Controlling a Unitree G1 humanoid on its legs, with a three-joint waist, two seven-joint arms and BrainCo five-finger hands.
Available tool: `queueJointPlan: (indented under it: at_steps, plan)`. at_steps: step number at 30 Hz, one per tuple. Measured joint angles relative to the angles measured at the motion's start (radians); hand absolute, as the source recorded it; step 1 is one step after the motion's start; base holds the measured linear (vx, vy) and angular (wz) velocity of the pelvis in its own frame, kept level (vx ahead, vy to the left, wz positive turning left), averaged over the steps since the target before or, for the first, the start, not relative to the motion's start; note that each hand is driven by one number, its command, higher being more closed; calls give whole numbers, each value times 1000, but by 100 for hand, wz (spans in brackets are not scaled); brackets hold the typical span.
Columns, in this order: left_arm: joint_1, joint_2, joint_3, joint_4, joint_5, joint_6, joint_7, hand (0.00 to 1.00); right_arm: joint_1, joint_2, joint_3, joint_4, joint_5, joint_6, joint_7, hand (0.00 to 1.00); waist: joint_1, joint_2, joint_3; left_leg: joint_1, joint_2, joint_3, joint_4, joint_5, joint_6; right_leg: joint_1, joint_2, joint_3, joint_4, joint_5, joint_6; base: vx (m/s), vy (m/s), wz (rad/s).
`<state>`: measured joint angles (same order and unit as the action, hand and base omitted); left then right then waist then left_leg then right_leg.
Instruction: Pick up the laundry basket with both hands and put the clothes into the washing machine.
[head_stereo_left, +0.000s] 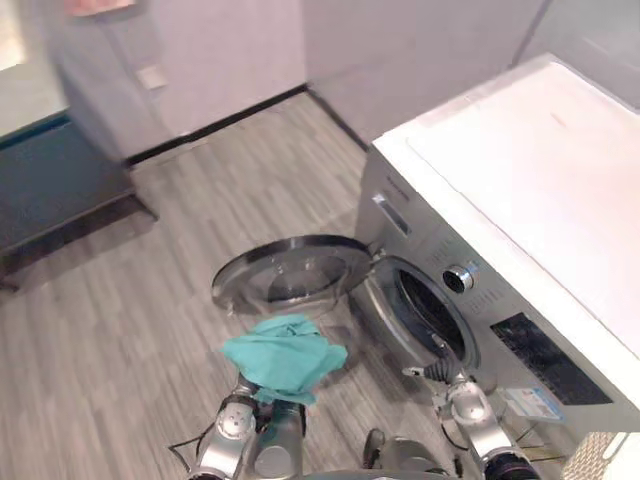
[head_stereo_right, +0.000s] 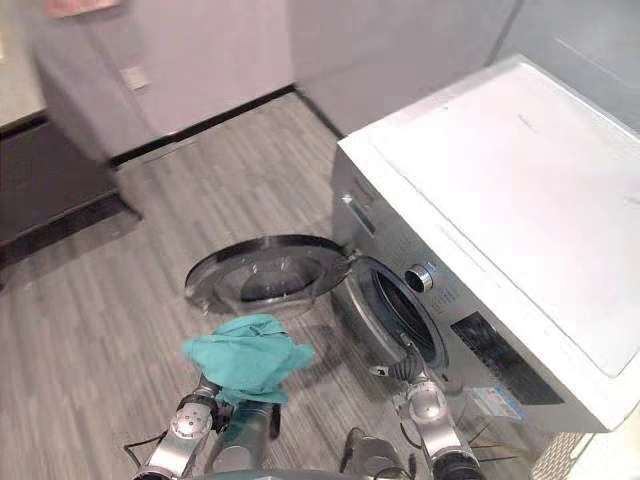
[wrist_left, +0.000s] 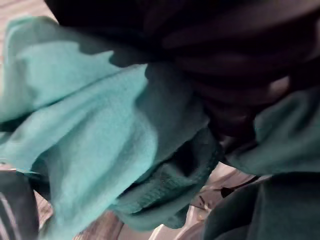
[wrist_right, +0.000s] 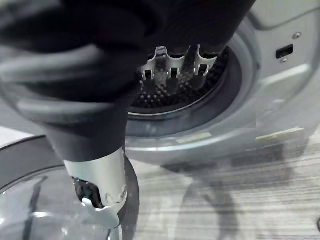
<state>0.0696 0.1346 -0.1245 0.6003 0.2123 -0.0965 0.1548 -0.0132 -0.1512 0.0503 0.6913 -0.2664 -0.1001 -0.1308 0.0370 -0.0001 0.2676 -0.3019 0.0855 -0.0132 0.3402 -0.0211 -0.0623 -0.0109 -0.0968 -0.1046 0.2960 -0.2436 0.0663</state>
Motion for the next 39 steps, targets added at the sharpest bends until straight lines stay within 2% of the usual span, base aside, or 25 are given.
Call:
queueJointPlan:
  at_steps: [2, 5, 6, 8, 9, 10, 11, 12, 14, 15, 16, 17, 18, 19, 20, 21, 22, 24, 25, 26, 27, 29, 32, 36, 39]
  plan:
    - [-5, 21, -2, 0, 0, -1, -1, 100, -9, 21, 3, 0, -2, 0, 0, 0, 4, -14, -3, 33, -6, 117, -47, -16, 24, -44, -35, 92, -16, 49, 44, 119, 266, -122]
    - [9, 46, 2, 0, 0, 0, -1, 100, -13, 28, 30, 4, -2, 0, 0, 0, 3, -14, -3, 106, 0, 219, -98, -35, 54, -48, -58, 101, -41, 90, 70, 6, 168, -119]
    - [17, 48, 16, 0, 0, 0, 0, 100, -21, 28, 43, 14, -2, 0, 0, 0, 3, -13, -4, 142, 8, 266, -130, -36, 54, -61, -69, 37, -39, 113, 60, -61, 69, -127]
    - [28, 47, 36, 0, 0, 0, 1, 100, -34, 29, 50, 35, -2, 0, 0, 0, 2, -16, -6, 179, 27, 349, -176, -42, 47, -75, -103, -179, -32, 125, 18, -81, 24, -128]
    - [36, 47, 48, 0, 0, 0, 0, 100, -41, 25, 59, 49, -2, 0, -1, 0, 4, -20, -9, 191, 34, 387, -189, -54, 42, -78, -137, -380, -15, 106, -28, -58, -22, -111]
    - [42, 47, 52, 0, 0, 1, 1, 100, -42, 21, 60, 54, -2, 1, -1, 0, 0, -18, -10, 195, 42, 409, -193, -58, 34, -73, -162, -480, -15, 106, -40, -35, -19, -96]
    - [42, 49, 52, 0, 0, 2, 0, 100, -36, 21, 59, 55, -2, 2, -2, 0, -4, -19, -10, 196, 44, 416, -193, -57, 33, -67, -165, -494, -17, 111, -29, 20, -67, -56]
    - [44, 44, 50, 2, 2, 3, 0, 100, -27, 22, 59, 69, -2, 3, -2, 0, -23, -18, -10, 198, 54, 425, -183, -55, 29, -68, -146, -481, -24, 112, -21, 47, -66, -40]
    - [40, 38, 50, 16, 11, 4, 0, 100, -8, 21, 58, 80, -2, 16, -2, 0, -25, -14, -12, 196, 91, 440, -125, -76, 10, -60, -123, -462, -33, 107, -18, 77, -108, -41]
    - [41, 34, 53, 18, 17, 5, 0, 100, 6, 19, 58, 79, -2, 19, -2, 0, -23, -5, -9, 176, 147, 447, -20, -119, 3, -37, -89, -449, -52, 103, -21, 88, -140, -43]
    - [40, 32, 53, 18, 17, 6, 0, 100, 14, 17, 56, 81, -1, 21, -7, 0, -24, 2, -6, 136, 203, 435, 124, -135, 1, -15, -58, -438, -65, 97, -21, 69, -133, -43]
    - [38, 27, 53, 17, 16, 9, -1, 100, 22, 11, 55, 81, 0, 21, -13, 0, -22, 7, -3, 99, 246, 415, 236, -131, 5, -1, -40, -433, -73, 98, -20, 28, -118, -35]
    - [39, 20, 53, 16, 16, 11, 0, 100, 25, 3, 55, 81, 1, 22, -19, 0, -21, 17, 2, 87, 268, 395, 301, -126, 13, 15, -26, -421, -73, 94, -24, 37, -102, -43]
    - [40, 7, 52, 16, 12, 14, 0, 100, 31, -13, 47, 80, 8, 23, -26, 0, -23, 35, 11, 69, 289, 337, 387, -107, 39, 42, -11, -393, -71, 83, -24, 74, -69, -54]
    - [36, 2, 50, 16, 8, 15, 0, 100, 25, -19, 25, 80, 14, 23, -34, 0, -21, 33, 18, 32, 285, 288, 448, -87, 58, 56, -13, -370, -72, 80, -28, 102, -38, -54]
    - [34, -1, 48, 16, 1, 15, 1, 100, 20, -20, 18, 81, 19, 24, -41, 0, -21, 34, 19, 26, 272, 267, 450, -94, 52, 56, -14, -360, -71, 80, -28, 106, 5, -56]
    - [31, -11, 48, 16, -6, 16, 3, 100, 18, -23, 1, 81, 22, 30, -45, 0, -23, 37, 22, 28, 235, 218, 366, -135, 1, 40, -19, -337, -56, 80, -29, 101, 47, -59]
    - [27, -17, 46, 15, -6, 18, 3, 100, 12, -35, -29, 92, 23, 34, -54, 0, -25, 63, 26, 58, 188, 172, 182, -118, -2, 13, -14, -304, -26, 79, -27, 88, 102, -66]
    - [16, -10, 47, 16, -8, 20, 7, 100, -4, -36, -40, 116, 26, 37, -65, 0, -23, 69, 32, 94, 182, 181, 134, -128, -23, -8, -13, -275, 0, 71, -15, 54, 91, -48]
    - [-2, -5, 47, 15, -10, 20, 16, 100, -5, -27, -44, 117, 30, 37, -65, 0, -25, 49, 40, 96, 160, 188, 108, -128, -23, -30, -30, -271, 13, 64, -4, 48, 69, -34]
    - [-15, -5, 47, 16, -13, 20, 22, 100, -5, -24, -44, 120, 31, 37, -65, 0, -24, 41, 50, 94, 153, 194, 106, -128, -23, -43, -44, -267, 28, 61, 0, 4, 53, -13]
    - [-29, -6, 43, 16, -31, 21, 23, 100, -7, -19, -44, 124, 33, 37, -65, 0, -22, 26, 60, 78, 140, 209, 119, -129, -23, -84, -67, -247, 72, 53, 2, -34, 83, -11]
    - [-49, -9, 40, 4, -87, 23, 30, 100, -44, -20, -44, 141, 67, 34, -70, 0, -27, 21, 92, 35, 126, 214, 173, -154, -5, -149, -102, -232, 167, 25, 10, -88, 58, -5]
    - [-135, -12, 39, -5, -145, 22, 68, 100, -123, -28, -45, 169, 114, 33, -89, 0, -37, 16, 156, -130, 135, 201, 350, -234, 16, -329, -153, -204, 397, -65, 13, -210, 37, 5]
    - [-184, -16, 39, -5, -175, 22, 84, 100, -166, -28, -45, 166, 137, 33, -110, 0, -49, 13, 185, -241, 146, 193, 469, -275, 25, -448, -172, -174, 520, -96, 11, -217, 42, -10]
